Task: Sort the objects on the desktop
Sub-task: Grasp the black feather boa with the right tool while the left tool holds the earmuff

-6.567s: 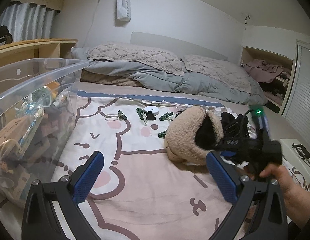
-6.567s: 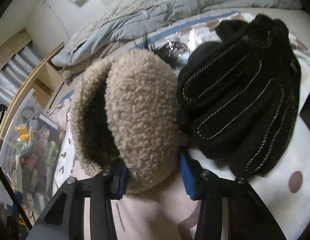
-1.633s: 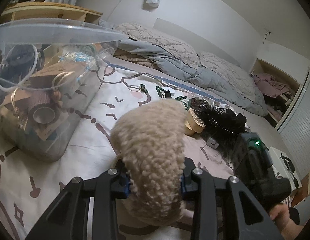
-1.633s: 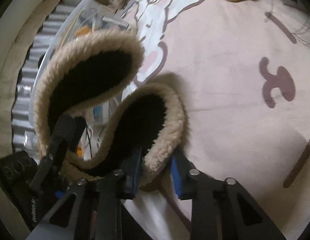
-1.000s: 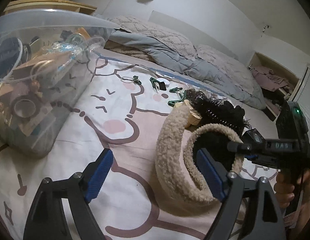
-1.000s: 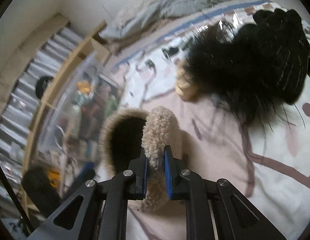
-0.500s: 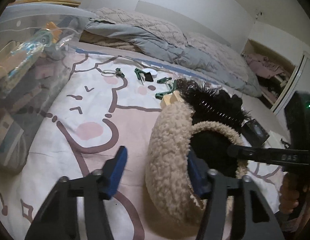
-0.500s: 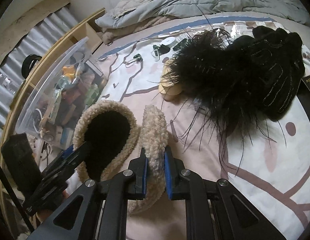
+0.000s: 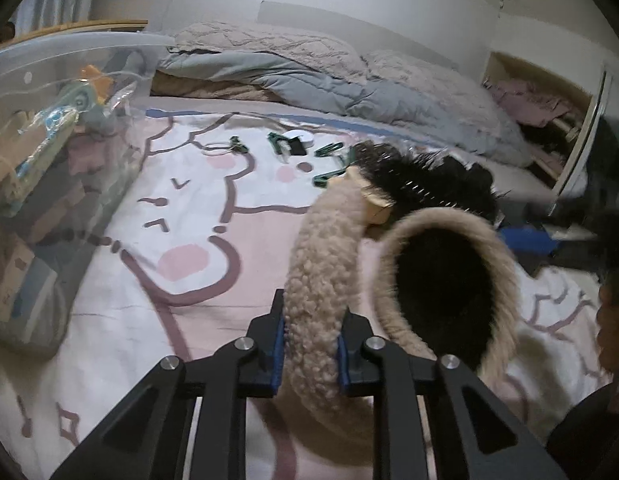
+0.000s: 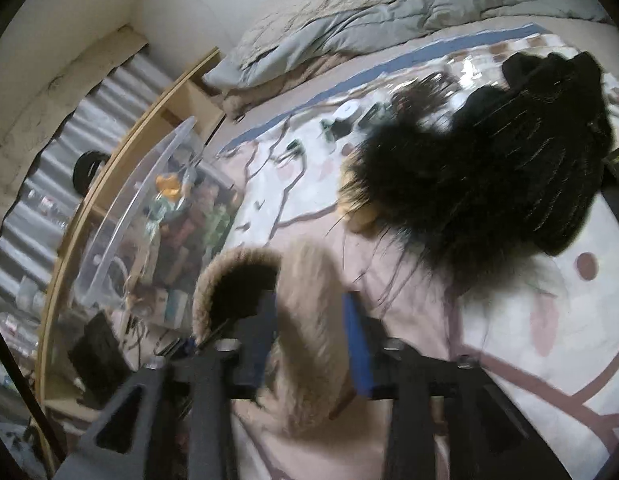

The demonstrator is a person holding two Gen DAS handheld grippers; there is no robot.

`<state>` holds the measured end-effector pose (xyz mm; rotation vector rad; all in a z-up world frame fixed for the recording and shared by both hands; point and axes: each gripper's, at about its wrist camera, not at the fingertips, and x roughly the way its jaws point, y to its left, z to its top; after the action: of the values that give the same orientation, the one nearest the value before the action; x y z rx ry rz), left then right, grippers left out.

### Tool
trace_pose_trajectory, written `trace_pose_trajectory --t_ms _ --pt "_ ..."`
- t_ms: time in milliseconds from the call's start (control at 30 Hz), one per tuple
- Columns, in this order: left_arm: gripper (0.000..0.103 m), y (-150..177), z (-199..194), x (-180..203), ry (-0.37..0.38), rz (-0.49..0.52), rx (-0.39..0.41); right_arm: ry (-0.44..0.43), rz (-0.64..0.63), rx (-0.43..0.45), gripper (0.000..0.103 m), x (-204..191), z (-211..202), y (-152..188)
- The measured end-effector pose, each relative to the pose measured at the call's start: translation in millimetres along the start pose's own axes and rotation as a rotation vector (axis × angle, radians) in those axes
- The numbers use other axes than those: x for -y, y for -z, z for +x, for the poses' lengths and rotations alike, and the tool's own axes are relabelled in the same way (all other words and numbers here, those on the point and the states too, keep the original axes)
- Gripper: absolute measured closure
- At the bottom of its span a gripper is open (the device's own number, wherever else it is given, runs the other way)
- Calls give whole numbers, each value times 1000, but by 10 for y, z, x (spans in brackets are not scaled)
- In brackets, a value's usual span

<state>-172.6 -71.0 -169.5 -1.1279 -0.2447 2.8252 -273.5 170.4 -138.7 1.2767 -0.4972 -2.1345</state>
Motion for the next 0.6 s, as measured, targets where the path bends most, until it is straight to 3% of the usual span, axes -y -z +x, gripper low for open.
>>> trace_pose_trajectory --t_ms 167,267,467,600 --pt "84 -1 -39 -196 -31 -68 -12 93 12 101 44 151 -146 -286" --pt "84 8 -104 -273 -40 -88 0 173 -12 161 57 246 -168 -513" --pt "84 54 -179 -450 -97 -126 5 173 54 179 63 578 58 -868" --pt "84 53 -131 -537 -97 -162 -12 194 40 118 64 681 305 -934"
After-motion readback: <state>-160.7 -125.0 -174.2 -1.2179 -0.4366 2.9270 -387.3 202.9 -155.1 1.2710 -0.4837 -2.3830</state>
